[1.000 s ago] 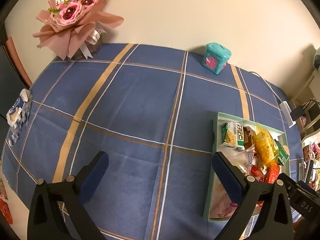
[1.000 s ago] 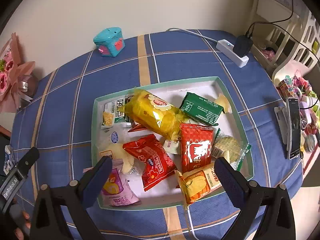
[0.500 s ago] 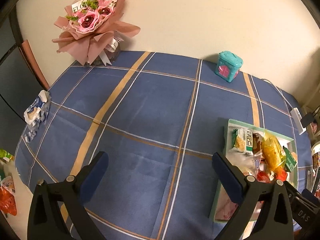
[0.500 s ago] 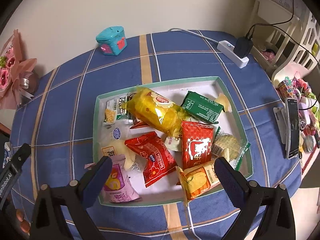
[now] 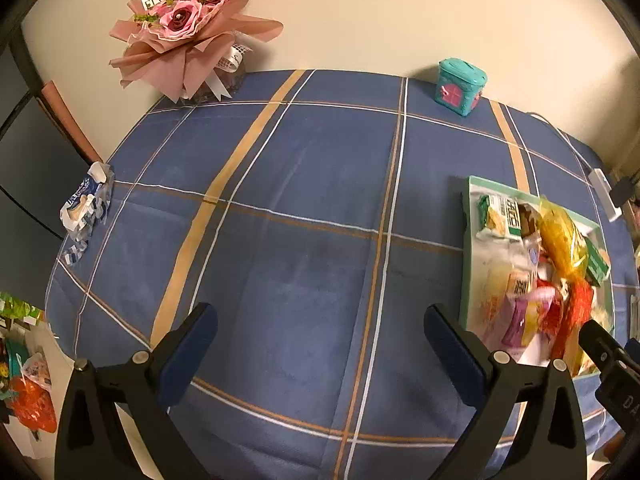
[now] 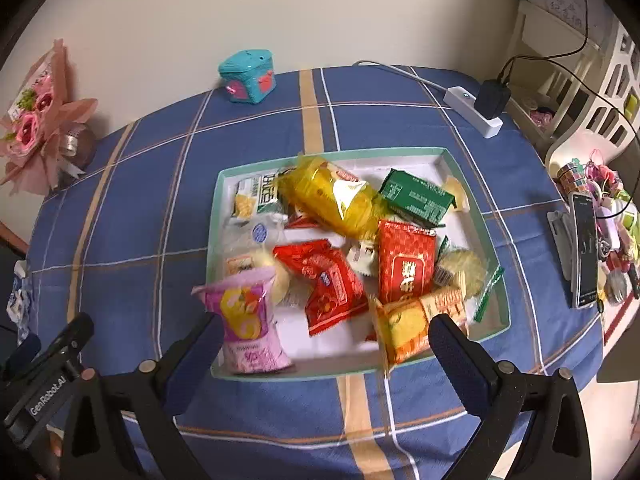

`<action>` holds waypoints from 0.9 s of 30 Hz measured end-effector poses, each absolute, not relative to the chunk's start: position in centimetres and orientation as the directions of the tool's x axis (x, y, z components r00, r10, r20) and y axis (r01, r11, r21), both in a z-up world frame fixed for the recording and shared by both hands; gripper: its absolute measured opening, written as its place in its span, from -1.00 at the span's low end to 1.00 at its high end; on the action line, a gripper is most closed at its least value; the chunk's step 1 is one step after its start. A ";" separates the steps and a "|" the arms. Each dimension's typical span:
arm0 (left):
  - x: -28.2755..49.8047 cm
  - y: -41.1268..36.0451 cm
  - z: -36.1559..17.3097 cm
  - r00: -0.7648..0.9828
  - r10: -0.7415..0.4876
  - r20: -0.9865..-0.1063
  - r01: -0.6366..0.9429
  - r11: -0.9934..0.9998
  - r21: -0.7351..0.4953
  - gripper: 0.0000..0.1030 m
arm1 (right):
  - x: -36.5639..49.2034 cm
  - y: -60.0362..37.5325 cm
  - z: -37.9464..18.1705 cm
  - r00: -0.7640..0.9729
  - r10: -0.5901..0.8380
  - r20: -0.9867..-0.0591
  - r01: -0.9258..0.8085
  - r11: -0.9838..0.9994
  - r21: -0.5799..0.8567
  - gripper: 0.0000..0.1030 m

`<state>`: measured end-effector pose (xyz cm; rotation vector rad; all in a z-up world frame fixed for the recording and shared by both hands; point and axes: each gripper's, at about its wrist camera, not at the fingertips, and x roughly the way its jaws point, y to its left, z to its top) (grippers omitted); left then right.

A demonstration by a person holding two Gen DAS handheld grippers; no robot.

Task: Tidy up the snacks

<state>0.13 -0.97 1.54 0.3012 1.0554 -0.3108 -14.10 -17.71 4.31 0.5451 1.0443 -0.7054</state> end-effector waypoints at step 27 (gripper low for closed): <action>-3.8 1.8 2.2 0.473 -0.177 -0.863 0.469 0.880 0.076 0.99 | -17.3 -13.8 4.3 0.357 -0.288 -0.888 0.716 0.696 0.062 1.00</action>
